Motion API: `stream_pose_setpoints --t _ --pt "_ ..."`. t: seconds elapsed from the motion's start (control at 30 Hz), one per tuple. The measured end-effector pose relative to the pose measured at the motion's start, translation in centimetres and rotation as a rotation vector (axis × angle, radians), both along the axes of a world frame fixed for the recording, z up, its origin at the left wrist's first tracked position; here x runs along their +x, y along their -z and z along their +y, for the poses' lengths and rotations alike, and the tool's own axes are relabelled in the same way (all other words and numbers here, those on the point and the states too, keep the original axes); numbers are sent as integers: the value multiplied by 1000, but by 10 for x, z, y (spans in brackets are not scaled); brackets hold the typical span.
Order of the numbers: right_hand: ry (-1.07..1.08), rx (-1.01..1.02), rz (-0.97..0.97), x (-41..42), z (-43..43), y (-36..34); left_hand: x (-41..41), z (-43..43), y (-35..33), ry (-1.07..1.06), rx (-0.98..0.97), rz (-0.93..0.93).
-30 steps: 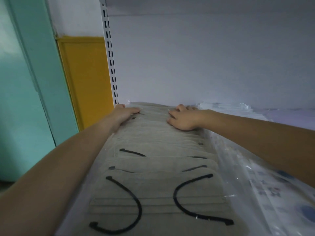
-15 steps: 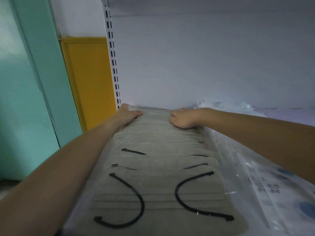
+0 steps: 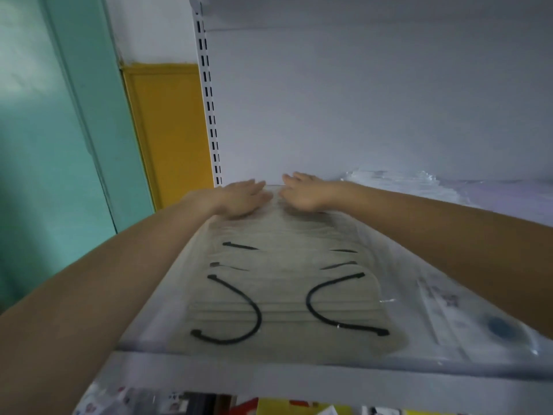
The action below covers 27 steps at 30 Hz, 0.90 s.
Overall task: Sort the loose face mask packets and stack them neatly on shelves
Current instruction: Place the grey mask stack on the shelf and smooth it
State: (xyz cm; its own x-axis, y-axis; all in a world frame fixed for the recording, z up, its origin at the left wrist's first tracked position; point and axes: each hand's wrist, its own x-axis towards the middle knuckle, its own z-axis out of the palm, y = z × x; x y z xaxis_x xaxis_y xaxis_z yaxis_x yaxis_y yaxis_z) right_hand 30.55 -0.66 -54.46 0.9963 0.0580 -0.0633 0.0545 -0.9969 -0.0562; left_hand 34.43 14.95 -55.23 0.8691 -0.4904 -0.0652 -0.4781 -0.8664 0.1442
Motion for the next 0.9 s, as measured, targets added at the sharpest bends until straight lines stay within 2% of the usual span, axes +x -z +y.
stream_pose_setpoints --t 0.13,0.33,0.4,0.5,0.67,0.73,0.9 --pt "-50 40 -21 -31 -17 -30 -35 0 -27 47 -119 14" --pt "24 -30 -42 -106 -87 -30 -115 -23 -39 144 -105 70" --pt "47 -81 -41 -127 -108 -20 -134 -33 -36 148 -61 60" --pt "64 -52 -11 -153 -124 -2 -156 -54 -28 140 7 38" --pt "-4 -41 -90 -170 -121 23 -173 -75 6 74 132 -20" --pt "-21 -31 -130 -167 -121 19 -170 -73 13 34 86 -58" --pt "-60 -30 -27 -156 -123 18 -161 -69 21 46 60 -32"
